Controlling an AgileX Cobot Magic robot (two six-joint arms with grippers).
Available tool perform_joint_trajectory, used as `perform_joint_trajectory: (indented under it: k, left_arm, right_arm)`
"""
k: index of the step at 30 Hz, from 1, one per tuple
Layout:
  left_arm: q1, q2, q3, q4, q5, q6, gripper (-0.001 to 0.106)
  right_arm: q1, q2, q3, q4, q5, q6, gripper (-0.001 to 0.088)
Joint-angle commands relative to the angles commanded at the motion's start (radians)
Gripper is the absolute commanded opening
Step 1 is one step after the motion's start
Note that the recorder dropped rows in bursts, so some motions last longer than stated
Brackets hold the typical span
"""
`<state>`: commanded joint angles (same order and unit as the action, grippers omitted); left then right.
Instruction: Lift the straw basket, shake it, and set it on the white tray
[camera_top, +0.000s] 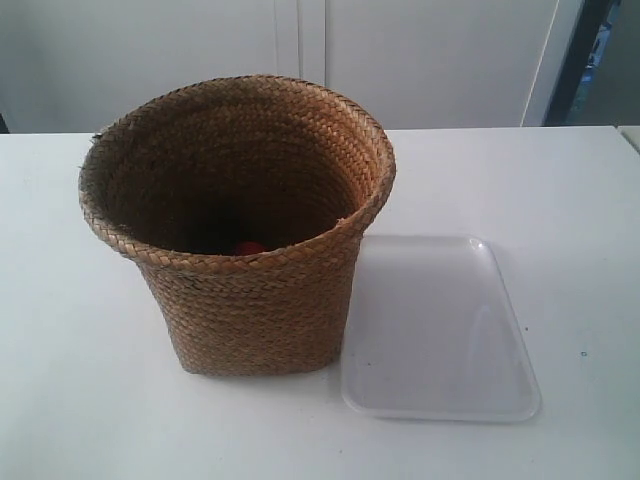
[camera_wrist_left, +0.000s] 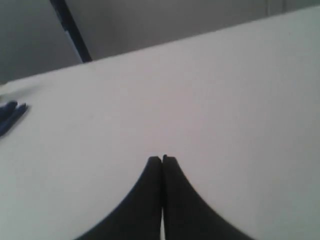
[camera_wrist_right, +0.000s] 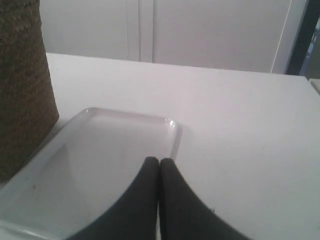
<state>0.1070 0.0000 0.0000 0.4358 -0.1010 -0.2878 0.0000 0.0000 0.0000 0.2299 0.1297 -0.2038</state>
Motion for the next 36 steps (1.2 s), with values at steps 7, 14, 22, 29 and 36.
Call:
perform_joint_trajectory:
  k: [7, 14, 22, 29, 36]
  left_arm:
    - [0.0, 0.0, 0.0, 0.0, -0.196, 0.0, 0.0]
    - [0.0, 0.0, 0.0, -0.015, -0.261, -0.001, 0.0]
    - [0.0, 0.0, 0.0, -0.015, -0.28, -0.113, 0.0]
    - [0.0, 0.0, 0.0, -0.03, -0.29, -0.411, 0.0]
    - [0.0, 0.0, 0.0, -0.149, -0.303, -0.715, 0.0]
  right_arm:
    - [0.0, 0.0, 0.0, -0.002, -0.078, 0.0, 0.0]
    - [0.0, 0.0, 0.0, 0.0, -0.258, 0.005, 0.0]
    - [0.0, 0.0, 0.0, 0.0, -0.267, 0.0, 0.0]
    - [0.0, 0.0, 0.0, 0.003, -0.445, 0.094, 0.0]
    - [0.0, 0.0, 0.0, 0.02, -0.727, 0.277, 0.0]
